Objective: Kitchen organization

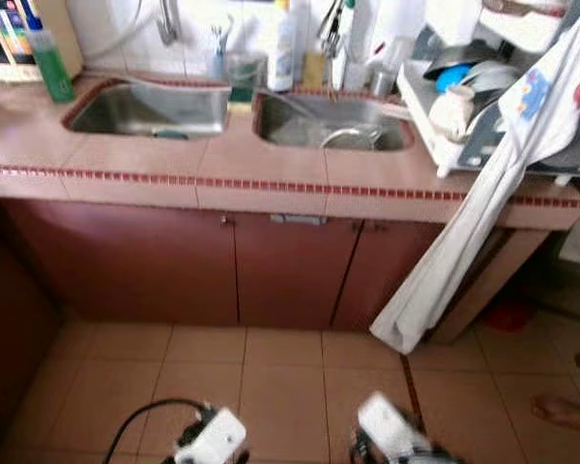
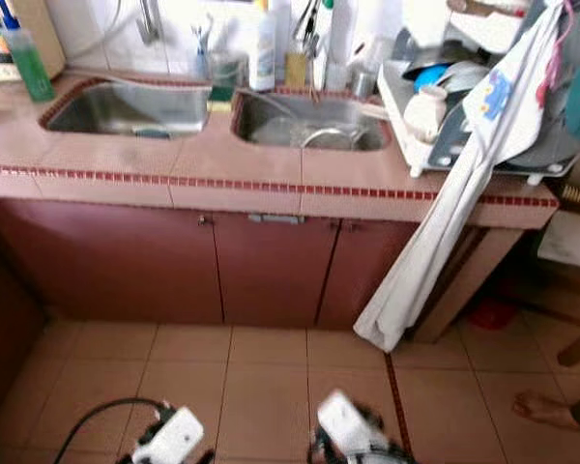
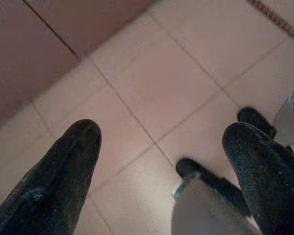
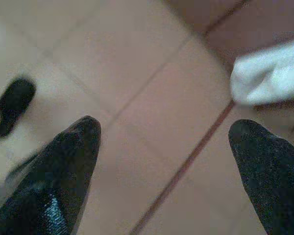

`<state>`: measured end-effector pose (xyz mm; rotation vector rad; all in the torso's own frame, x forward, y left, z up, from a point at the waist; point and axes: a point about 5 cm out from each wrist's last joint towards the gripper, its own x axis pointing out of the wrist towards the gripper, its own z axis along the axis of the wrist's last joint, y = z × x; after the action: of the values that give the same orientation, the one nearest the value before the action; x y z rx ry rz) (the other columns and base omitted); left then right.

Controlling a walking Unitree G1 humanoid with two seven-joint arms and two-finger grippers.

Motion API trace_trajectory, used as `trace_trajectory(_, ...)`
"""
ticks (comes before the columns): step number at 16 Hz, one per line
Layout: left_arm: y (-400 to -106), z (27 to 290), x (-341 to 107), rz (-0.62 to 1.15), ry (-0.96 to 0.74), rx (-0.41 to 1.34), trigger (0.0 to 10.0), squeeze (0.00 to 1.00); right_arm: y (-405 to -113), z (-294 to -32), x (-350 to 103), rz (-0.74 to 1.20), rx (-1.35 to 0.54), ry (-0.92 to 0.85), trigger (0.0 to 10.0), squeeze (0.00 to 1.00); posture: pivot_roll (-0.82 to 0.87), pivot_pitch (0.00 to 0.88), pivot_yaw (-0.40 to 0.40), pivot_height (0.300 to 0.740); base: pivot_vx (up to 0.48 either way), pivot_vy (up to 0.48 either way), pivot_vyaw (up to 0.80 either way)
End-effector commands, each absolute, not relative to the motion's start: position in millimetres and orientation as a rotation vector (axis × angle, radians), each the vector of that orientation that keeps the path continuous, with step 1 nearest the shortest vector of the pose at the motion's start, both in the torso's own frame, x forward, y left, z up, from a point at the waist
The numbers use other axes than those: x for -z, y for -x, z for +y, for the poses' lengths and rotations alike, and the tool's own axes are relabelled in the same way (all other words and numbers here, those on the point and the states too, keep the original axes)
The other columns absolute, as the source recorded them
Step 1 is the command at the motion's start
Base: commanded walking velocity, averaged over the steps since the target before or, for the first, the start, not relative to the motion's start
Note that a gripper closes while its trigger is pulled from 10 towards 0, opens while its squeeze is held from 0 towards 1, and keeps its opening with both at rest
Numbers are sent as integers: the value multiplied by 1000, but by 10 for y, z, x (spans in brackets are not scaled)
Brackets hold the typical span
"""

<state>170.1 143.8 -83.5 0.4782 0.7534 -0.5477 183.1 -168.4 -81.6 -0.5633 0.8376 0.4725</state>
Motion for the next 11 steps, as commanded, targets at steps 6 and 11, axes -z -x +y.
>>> trace_trajectory(6,-1505,1412,971,938,-326,449,10000,0,-1699,-1607,910,950,-384,440,10000,0,-91,0,-3,740,0,0,0)
trace_trajectory(11,-1596,1549,946,948,-391,395,10000,0,-1650,-1704,929,985,-361,446,10000,0,-76,0,-18,740,0,0,0)
